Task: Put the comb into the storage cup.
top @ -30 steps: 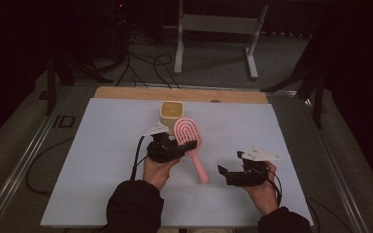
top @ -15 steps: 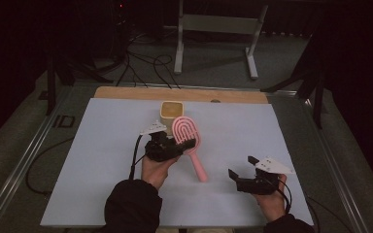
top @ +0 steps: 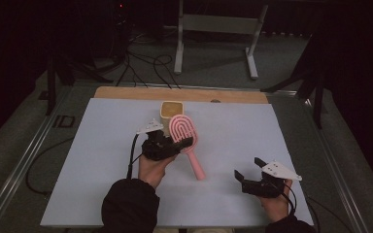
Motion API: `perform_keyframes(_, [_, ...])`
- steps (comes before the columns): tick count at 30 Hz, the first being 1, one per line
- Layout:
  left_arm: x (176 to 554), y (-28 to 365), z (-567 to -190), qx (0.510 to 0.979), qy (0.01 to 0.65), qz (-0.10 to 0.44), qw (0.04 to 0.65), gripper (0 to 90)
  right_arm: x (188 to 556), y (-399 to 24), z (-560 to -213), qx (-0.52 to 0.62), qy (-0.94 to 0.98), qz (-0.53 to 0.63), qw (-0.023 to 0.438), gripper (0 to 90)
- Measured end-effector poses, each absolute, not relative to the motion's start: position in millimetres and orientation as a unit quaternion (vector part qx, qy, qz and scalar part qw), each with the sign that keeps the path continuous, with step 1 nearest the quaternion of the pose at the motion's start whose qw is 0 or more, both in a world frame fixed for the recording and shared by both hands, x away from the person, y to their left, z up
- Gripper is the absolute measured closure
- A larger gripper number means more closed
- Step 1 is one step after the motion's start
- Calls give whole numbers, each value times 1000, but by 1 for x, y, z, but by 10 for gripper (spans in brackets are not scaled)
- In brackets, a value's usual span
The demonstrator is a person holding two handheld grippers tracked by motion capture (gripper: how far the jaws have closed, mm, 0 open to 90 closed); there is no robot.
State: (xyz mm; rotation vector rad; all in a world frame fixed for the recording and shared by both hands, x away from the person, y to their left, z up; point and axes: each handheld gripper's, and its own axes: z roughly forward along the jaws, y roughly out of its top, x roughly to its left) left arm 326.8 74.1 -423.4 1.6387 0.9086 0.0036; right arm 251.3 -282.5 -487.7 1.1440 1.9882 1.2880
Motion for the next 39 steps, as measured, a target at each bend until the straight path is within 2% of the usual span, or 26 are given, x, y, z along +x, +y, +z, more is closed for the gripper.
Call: perform_keyframes(39, [334, 89, -404, 703, 389, 30, 595, 648, 253, -281, -492, 419, 735, 472, 247, 96])
